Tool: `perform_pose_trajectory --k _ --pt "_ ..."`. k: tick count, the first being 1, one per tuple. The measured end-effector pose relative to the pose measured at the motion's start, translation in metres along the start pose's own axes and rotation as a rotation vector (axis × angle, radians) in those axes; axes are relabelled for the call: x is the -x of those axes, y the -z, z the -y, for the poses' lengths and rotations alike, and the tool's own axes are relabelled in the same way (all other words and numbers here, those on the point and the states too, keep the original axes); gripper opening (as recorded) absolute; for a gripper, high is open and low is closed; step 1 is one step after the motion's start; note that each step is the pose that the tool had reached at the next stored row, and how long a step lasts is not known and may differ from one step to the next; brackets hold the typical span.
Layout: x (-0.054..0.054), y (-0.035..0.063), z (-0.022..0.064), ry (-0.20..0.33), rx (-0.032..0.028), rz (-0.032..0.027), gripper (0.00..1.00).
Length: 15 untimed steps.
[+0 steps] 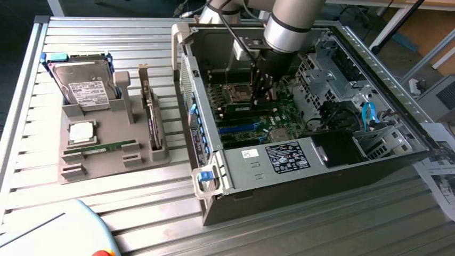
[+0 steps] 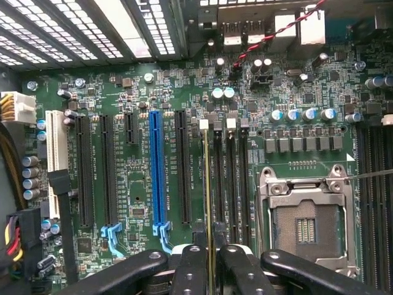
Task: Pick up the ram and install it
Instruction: 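Insert the ram into the slot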
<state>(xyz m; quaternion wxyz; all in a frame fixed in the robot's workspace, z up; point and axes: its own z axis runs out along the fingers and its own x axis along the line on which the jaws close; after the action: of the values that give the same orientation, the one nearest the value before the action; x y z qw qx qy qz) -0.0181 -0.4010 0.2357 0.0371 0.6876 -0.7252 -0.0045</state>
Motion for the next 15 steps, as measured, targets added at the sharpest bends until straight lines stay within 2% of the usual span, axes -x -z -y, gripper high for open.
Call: perform_pose_trajectory --k 8,15 --pt "0.0041 -0.0022 -0.0001 0.0 0.0 -0.0002 0.15" --pt "0.0042 -0.0043 0.0001 0.0 -0.0001 -0.0035 0.15"
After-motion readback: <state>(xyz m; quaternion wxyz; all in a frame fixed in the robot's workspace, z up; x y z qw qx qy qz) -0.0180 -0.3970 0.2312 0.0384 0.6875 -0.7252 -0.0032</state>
